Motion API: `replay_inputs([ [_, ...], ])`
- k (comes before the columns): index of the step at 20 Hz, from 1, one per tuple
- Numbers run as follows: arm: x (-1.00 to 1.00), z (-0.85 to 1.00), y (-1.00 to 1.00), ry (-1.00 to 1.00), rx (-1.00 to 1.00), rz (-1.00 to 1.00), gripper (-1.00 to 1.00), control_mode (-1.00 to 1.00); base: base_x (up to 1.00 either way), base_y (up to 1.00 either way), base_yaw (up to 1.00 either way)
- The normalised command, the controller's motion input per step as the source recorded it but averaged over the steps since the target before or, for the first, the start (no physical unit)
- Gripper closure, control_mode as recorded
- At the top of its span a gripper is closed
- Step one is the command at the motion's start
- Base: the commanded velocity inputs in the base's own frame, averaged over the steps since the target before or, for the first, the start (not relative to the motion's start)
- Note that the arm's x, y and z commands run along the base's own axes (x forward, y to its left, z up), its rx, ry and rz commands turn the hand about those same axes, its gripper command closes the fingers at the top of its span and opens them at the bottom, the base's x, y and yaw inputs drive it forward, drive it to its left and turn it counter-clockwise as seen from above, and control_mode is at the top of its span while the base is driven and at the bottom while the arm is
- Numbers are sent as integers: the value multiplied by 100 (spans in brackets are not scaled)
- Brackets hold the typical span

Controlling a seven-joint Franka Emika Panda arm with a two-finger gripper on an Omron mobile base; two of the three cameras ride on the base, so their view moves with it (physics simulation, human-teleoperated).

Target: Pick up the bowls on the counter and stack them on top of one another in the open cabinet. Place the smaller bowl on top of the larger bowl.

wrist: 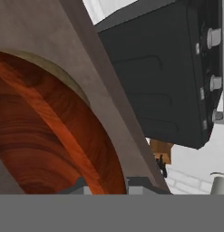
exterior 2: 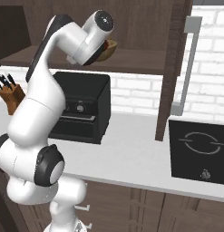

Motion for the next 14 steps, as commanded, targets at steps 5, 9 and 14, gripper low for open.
replay_inputs([
  [5, 0, 16, 6, 0, 0, 0, 100, -100, 0, 0, 0],
  [9, 18, 1, 16, 0, 0, 0, 100, -100, 0, 0, 0],
  [14, 34, -1, 16, 1, 0, 0, 100, -100, 0, 0, 0],
])
